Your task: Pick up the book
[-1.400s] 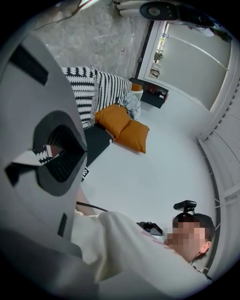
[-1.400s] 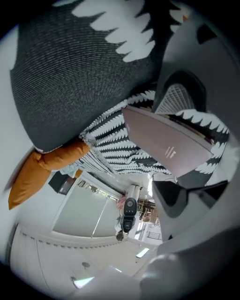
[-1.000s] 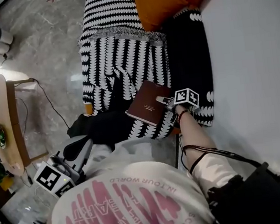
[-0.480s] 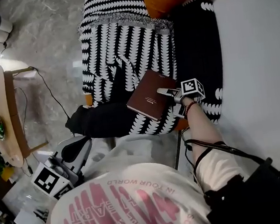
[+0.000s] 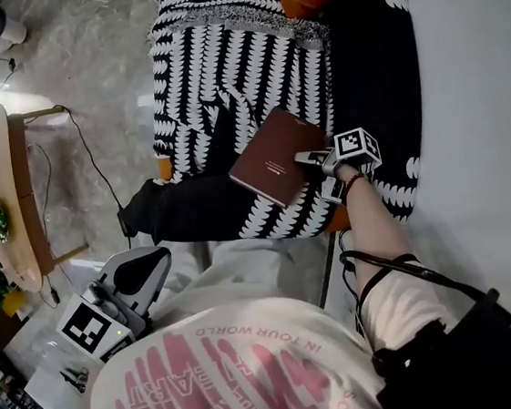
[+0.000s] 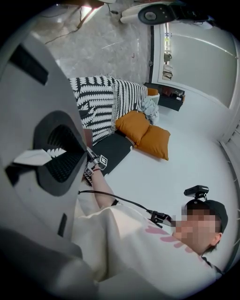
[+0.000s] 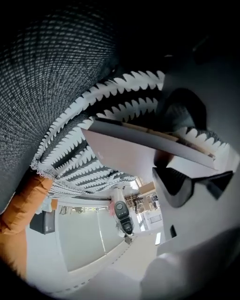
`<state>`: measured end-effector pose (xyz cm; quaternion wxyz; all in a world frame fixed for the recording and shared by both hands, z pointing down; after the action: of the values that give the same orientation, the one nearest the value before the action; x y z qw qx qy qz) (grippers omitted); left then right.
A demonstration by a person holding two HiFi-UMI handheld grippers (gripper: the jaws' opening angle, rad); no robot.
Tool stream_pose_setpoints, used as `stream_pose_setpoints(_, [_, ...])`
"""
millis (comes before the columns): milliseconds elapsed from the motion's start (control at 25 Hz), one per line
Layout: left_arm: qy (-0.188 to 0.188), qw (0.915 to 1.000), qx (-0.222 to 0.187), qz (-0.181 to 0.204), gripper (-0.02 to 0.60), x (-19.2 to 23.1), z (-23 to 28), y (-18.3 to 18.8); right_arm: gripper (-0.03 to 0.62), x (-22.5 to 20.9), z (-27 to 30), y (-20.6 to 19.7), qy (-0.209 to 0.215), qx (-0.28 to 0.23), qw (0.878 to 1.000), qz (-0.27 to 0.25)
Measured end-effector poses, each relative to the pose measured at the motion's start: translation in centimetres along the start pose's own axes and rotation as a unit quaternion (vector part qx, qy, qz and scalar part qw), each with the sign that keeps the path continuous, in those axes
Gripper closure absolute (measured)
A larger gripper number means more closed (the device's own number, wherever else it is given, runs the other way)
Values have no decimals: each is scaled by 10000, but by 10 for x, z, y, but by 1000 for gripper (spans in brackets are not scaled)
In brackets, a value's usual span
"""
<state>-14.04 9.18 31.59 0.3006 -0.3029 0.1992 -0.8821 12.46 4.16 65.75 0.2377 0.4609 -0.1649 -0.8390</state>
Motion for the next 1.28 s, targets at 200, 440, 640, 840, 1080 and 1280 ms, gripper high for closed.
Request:
stream_pose_setpoints(200, [11,10000,-31,37,574,2,6,-4,377,-2,2,1,253,-234,9991,257])
stream_pose_setpoints(440, [52,9999,-119,90,574,8,11,-12,414,-3,5,2,558,-562,9960,405])
stream_pose_setpoints(640, [77,9996,-258,113,574,7,11,-6,437,13,-1,4,779,-786,9927,485])
stream_pose_setpoints(840, [77,9993,-345,79,574,6,12,-4,444,25,3,8,721,-846,9925,510])
stream_pose_setpoints(1080, [235,9990,-386,50,574,18,13,-22,447,33,5,17,189,-1167,9928,215])
stream_pose_setpoints(1280, [326,9975,-597,-200,574,39,6,-26,447,55,4,19,-432,-1220,9916,-17])
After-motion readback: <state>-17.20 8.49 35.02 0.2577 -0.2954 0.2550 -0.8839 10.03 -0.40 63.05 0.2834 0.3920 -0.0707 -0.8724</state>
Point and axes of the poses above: the fingertips, and each gripper's own axes: z forward along the fingers, x to its left, y out of its top, the point moved 2 cm from there along -z, backward along the fingers, and after that the axes turned 10 degrees about x, right-handed, at the moved point
